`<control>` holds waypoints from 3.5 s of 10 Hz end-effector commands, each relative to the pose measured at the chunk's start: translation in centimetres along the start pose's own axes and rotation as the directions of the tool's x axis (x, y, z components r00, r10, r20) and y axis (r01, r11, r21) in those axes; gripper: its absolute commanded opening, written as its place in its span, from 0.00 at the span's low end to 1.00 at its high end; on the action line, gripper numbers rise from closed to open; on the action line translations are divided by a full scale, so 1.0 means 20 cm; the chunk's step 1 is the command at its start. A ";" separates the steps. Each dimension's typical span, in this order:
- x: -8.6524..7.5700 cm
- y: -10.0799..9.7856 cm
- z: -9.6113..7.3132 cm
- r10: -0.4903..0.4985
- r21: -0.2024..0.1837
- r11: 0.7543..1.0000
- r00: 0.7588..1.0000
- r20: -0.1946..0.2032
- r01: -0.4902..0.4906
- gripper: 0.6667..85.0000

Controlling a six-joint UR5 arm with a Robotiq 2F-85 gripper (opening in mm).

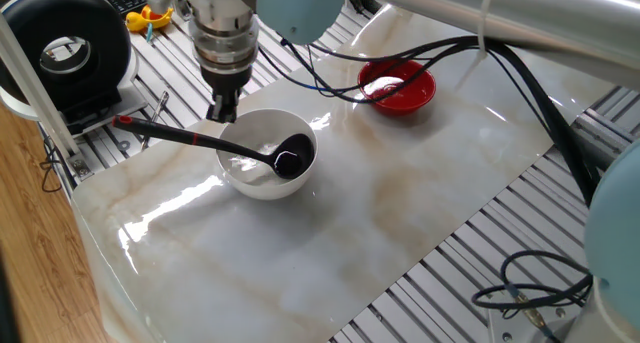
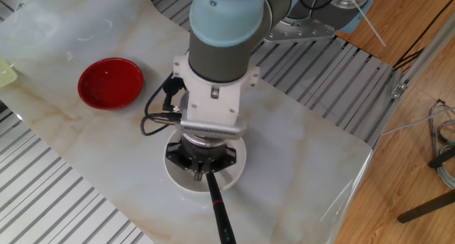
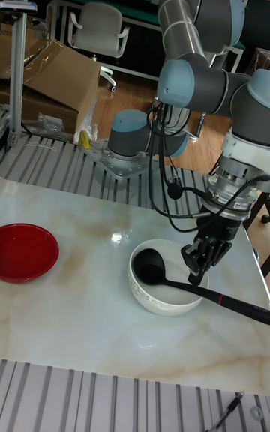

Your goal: Scoop water with a large spoon from one bowl to another

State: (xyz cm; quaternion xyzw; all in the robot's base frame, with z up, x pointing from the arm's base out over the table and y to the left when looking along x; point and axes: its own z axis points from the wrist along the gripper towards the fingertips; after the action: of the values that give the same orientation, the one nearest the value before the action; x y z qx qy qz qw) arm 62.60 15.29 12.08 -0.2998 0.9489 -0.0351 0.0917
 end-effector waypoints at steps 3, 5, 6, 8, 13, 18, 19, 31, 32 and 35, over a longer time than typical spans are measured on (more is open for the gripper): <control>0.24 -0.02 -0.05 -0.004 0.010 1.000 1.000 -0.025 0.004 0.01; 0.18 0.00 -0.05 0.035 -0.003 0.999 0.999 0.034 -0.035 0.01; 0.18 -0.04 -0.05 0.045 0.032 0.998 0.998 0.037 -0.046 0.01; 0.24 -0.14 -0.05 0.015 0.090 0.996 1.000 0.004 -0.015 0.01; 0.32 -0.14 -0.04 -0.015 0.068 0.998 1.000 0.007 0.015 0.01; 0.45 -0.07 -0.11 -0.031 0.019 0.999 0.999 -0.034 0.032 0.01; 0.47 -0.06 -0.15 -0.044 0.017 0.999 0.999 -0.022 0.044 0.01; 0.65 -0.28 -0.37 0.223 -0.014 0.974 0.973 -0.056 -0.224 0.01; 0.65 -0.30 -0.38 0.239 -0.008 0.971 0.970 -0.045 -0.240 0.01; 0.68 -0.41 -0.38 0.252 0.076 0.966 0.967 -0.049 -0.248 0.01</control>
State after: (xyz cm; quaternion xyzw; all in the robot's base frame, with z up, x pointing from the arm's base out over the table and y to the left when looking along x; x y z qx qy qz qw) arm 54.55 2.36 17.75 -0.1797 0.9791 -0.0539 0.0781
